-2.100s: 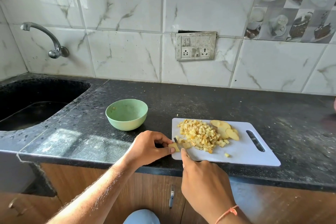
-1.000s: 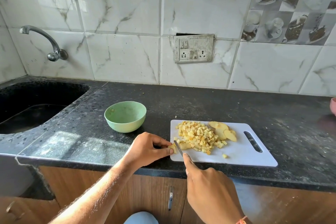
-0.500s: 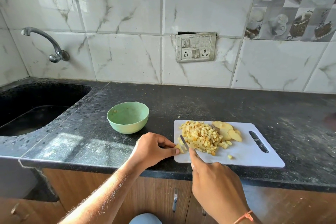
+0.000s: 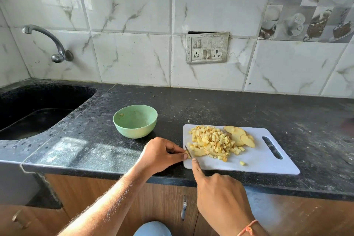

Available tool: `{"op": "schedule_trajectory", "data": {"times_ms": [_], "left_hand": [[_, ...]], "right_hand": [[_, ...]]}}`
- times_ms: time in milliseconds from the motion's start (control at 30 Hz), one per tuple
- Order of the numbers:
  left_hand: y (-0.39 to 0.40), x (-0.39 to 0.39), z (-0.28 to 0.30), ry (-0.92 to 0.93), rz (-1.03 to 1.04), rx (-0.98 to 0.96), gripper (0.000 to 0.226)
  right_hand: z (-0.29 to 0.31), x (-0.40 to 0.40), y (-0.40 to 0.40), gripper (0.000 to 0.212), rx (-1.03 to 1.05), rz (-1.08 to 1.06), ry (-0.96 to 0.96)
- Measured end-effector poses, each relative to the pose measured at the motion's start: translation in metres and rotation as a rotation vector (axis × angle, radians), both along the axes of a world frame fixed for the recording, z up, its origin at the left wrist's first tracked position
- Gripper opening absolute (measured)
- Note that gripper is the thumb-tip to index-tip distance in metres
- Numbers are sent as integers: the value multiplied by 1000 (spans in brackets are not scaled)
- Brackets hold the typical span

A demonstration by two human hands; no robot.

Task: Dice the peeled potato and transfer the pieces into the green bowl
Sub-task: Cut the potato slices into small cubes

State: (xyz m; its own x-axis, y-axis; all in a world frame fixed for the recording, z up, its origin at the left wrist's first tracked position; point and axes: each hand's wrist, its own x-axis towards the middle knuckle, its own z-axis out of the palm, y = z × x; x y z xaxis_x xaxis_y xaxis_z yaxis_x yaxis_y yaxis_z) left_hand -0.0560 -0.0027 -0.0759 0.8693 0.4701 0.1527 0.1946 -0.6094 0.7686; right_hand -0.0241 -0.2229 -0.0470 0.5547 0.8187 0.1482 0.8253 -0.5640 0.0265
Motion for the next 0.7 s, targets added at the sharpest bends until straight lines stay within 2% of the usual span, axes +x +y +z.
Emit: {"op": "schedule_trajectory", "data": {"times_ms": [500,700], "left_hand": [[-5,1,8,37,47,-65,10],[-6,1,9,51,62,-92,12]], "right_hand": [[2,14,-11,65,3,38,91],[9,19,-42,69,-41,68,38]]}}
